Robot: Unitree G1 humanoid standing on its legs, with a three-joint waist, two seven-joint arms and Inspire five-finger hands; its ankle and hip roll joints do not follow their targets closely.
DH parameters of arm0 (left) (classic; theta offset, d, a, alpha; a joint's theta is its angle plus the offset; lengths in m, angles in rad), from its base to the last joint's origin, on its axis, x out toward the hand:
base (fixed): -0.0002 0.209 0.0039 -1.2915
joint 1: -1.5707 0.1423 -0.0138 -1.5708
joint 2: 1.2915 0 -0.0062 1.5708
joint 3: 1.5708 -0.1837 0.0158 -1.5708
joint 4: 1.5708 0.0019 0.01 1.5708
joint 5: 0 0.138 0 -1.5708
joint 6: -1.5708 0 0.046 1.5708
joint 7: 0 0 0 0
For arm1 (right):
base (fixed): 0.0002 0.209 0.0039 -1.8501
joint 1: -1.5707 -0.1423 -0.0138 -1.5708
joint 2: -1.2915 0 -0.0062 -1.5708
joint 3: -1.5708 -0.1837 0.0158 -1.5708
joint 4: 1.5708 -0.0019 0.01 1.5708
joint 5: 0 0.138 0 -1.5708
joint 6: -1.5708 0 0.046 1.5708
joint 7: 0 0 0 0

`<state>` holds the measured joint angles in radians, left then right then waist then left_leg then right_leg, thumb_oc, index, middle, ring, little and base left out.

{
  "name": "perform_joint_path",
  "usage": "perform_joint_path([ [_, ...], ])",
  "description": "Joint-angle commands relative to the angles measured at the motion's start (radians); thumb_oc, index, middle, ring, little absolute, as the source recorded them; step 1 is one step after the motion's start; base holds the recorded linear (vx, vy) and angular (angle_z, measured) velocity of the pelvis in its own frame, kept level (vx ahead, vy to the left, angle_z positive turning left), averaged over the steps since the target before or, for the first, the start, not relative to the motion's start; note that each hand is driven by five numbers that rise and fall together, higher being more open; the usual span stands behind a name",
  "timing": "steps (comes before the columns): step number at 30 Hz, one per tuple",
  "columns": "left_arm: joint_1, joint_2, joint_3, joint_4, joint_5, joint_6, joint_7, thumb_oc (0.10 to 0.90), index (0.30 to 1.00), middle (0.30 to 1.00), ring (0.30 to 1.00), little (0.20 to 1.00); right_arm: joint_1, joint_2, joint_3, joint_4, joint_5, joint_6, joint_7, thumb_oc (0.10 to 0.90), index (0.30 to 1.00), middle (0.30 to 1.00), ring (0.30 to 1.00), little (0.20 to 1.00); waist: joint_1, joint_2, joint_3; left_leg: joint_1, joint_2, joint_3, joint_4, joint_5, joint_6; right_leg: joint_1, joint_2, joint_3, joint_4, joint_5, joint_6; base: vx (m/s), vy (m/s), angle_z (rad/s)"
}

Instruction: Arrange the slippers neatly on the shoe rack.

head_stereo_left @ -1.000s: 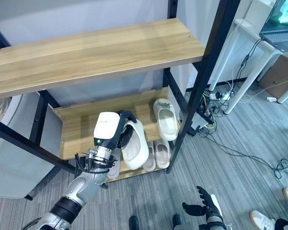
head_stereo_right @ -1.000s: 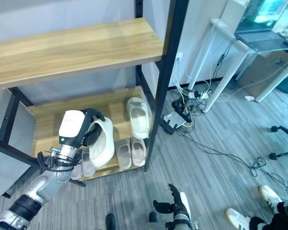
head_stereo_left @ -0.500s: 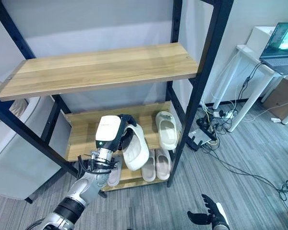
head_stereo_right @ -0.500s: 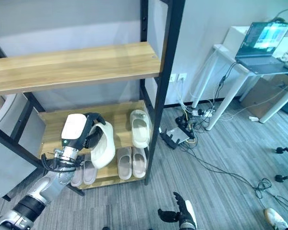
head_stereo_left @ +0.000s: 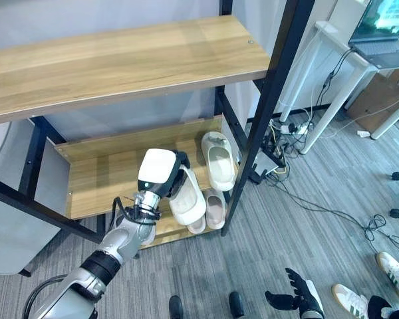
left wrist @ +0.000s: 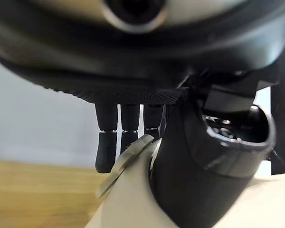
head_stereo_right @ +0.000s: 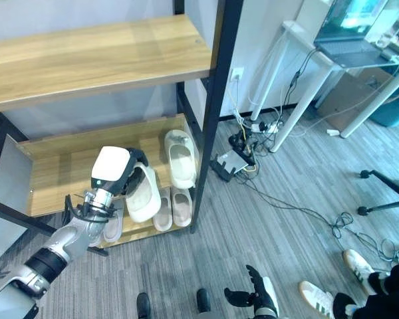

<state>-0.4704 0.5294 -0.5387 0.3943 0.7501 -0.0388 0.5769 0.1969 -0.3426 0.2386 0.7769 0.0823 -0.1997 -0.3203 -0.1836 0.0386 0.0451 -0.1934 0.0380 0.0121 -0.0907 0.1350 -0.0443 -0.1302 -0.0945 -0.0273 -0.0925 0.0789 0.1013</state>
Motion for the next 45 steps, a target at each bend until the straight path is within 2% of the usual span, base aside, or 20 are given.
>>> perform_joint_path([
  [1, -0.242, 0.048, 0.042, -0.002, 0.045, -0.003, 0.087, 0.400, 0.300, 0.300, 0.300, 0.300, -0.033, -0.045, -0.088, -0.083, 0.081, -0.078, -0.028, 0.800, 0.900, 0.900, 0.900, 0.900, 0.009, 0.000, 0.029, 0.024, -0.061, 0.016, 0.003, -0.140, 0.023, -0.035, 0.022, 0.055, 0.008, -0.060, 0.034, 0.02, 0.044, -0.10],
  [9, -0.357, 0.077, -0.008, 0.043, 0.075, 0.020, 0.092, 0.400, 0.300, 0.300, 0.300, 0.300, -0.094, -0.052, -0.080, -0.031, 0.104, -0.094, -0.031, 0.800, 0.900, 0.900, 0.900, 0.900, 0.002, -0.005, 0.059, -0.030, -0.065, 0.026, 0.003, -0.128, 0.023, -0.090, 0.022, 0.062, 0.012, -0.046, 0.037, 0.00, 0.036, -0.02],
  [13, -0.438, 0.075, -0.044, 0.071, 0.088, 0.041, 0.087, 0.400, 0.300, 0.300, 0.300, 0.300, -0.110, -0.047, -0.102, -0.041, 0.199, -0.117, -0.008, 0.800, 0.900, 0.900, 0.900, 0.900, -0.005, -0.011, 0.079, -0.056, -0.066, 0.027, 0.003, -0.121, 0.023, -0.116, 0.024, 0.061, 0.014, -0.038, 0.037, -0.02, 0.039, -0.02],
  [21, -0.578, 0.080, -0.122, 0.141, 0.114, 0.064, 0.074, 0.400, 0.300, 0.300, 0.300, 0.300, -0.140, -0.057, -0.110, -0.055, 0.245, -0.141, -0.002, 0.800, 0.900, 0.900, 0.900, 0.900, -0.016, -0.025, 0.116, -0.102, -0.063, 0.033, 0.003, -0.114, 0.021, -0.160, 0.021, 0.059, 0.014, -0.022, 0.045, -0.01, 0.032, -0.02],
  [34, -0.666, 0.079, -0.179, 0.165, 0.160, 0.080, 0.056, 0.400, 0.300, 0.300, 0.300, 0.300, -0.144, -0.071, -0.122, -0.047, 0.264, -0.149, 0.006, 0.800, 0.900, 0.900, 0.900, 0.900, -0.015, -0.037, 0.128, -0.119, -0.066, 0.031, 0.003, -0.118, 0.021, -0.179, 0.019, 0.052, 0.010, -0.019, 0.053, 0.00, 0.014, 0.00],
  [40, -0.731, 0.065, -0.235, 0.220, 0.182, 0.092, 0.044, 0.400, 0.300, 0.300, 0.300, 0.300, -0.152, -0.092, -0.102, -0.048, 0.247, -0.146, 0.012, 0.800, 0.900, 0.900, 0.900, 0.900, -0.019, -0.051, 0.123, -0.118, -0.064, 0.032, 0.003, -0.122, 0.022, -0.180, 0.021, 0.053, 0.007, -0.015, 0.056, 0.00, 0.000, 0.00],
  [45, -0.730, 0.082, -0.215, 0.208, 0.174, 0.099, 0.049, 0.400, 0.300, 0.300, 0.300, 0.300, -0.152, -0.088, -0.103, -0.044, 0.242, -0.144, 0.011, 0.800, 0.900, 0.900, 0.900, 0.900, -0.017, -0.055, 0.120, -0.116, -0.065, 0.033, 0.003, -0.125, 0.024, -0.180, 0.021, 0.052, 0.007, -0.014, 0.057, 0.00, 0.000, 0.00],
])
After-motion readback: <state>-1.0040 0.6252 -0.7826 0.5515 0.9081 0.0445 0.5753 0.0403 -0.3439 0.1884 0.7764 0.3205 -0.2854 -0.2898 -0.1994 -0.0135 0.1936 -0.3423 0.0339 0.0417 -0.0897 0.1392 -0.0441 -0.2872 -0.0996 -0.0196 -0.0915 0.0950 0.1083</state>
